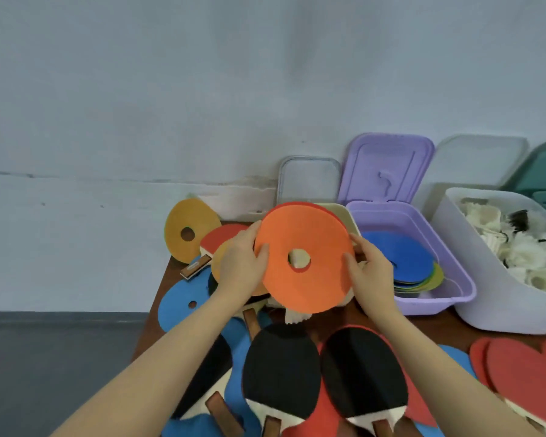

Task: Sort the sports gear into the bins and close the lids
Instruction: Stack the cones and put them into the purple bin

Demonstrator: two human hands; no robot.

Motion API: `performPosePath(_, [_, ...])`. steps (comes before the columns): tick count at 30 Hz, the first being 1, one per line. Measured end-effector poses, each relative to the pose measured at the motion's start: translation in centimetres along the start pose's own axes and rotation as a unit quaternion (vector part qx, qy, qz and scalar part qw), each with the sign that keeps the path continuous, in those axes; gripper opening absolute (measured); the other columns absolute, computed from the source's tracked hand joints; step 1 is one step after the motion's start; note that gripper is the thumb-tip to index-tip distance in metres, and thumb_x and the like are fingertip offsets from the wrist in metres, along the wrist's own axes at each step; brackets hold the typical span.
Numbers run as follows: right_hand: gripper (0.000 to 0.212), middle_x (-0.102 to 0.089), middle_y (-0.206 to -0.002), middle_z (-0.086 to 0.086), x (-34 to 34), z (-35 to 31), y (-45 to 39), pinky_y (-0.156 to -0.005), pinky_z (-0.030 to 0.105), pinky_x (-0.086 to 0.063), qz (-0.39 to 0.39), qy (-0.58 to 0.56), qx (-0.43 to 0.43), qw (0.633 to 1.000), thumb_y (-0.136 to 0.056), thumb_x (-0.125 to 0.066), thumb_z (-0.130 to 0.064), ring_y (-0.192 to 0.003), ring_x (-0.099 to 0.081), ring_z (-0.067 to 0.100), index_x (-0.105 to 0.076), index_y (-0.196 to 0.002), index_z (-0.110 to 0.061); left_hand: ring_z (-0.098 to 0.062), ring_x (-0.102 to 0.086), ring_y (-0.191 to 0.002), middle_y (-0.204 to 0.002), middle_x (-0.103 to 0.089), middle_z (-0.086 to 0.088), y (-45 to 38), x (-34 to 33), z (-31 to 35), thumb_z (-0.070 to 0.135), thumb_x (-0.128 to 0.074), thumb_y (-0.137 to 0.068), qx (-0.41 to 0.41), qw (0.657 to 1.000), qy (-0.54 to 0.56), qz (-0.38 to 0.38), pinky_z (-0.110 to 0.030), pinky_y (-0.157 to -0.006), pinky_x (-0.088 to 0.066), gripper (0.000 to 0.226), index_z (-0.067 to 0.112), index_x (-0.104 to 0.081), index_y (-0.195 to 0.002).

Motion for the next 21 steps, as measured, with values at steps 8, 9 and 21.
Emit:
performPosePath(8, [0.03,-0.063,-0.088,-0.007,5.7,6.6,-6.3,-0.067,0.014,-0.039,0.056,0.051,-0.061,0.995,-0.089,-0.056,-0.009,-0.076,-0.056,0.006,-0.062,-0.117,-0.018,-0.017,-0.056,-0.1,-0.113,-0.062,-0.001,-6.7,-10.1,3.8,0.008,-0.051,-0.088,-0.04,0.996,0.031,-0.073,-0.023,-0.076,-0.037,0.045,0.022,-0.051,-0.13])
performPosePath(9, [0.03,-0.064,-0.091,-0.004,6.4,7.5,-6.7,-0.071,0.02,-0.042,0.063,0.058,-0.07,0.994,-0.089,-0.056,-0.01,-0.078,-0.056,0.01,-0.062,-0.117,-0.019,-0.017,-0.056,-0.099,-0.112,-0.063,-0.001,-7.2,-11.5,4.3,0.007,-0.051,-0.087,-0.04,0.995,0.038,-0.084,-0.024,-0.076,-0.039,0.044,0.021,-0.053,-0.129])
performPosePath(21, [0.035,-0.059,-0.112,0.011,11.0,17.1,-13.2,-0.076,0.039,-0.042,0.015,0.205,-0.098,0.974,-0.09,-0.049,-0.008,-0.103,-0.054,0.033,-0.055,-0.125,-0.012,-0.034,-0.055,-0.088,-0.096,-0.062,-0.012,-9.9,-25.8,7.6,0.014,-0.045,-0.081,0.004,0.983,-0.032,-0.178,-0.042,-0.076,-0.046,0.03,0.011,-0.058,-0.108])
Point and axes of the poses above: each hand's wrist, its own y-axis away from the middle knuckle, its own x-axis out of the back of the hand, z = x × y, the point moved 7 cm from there along -y, towards the middle knuckle
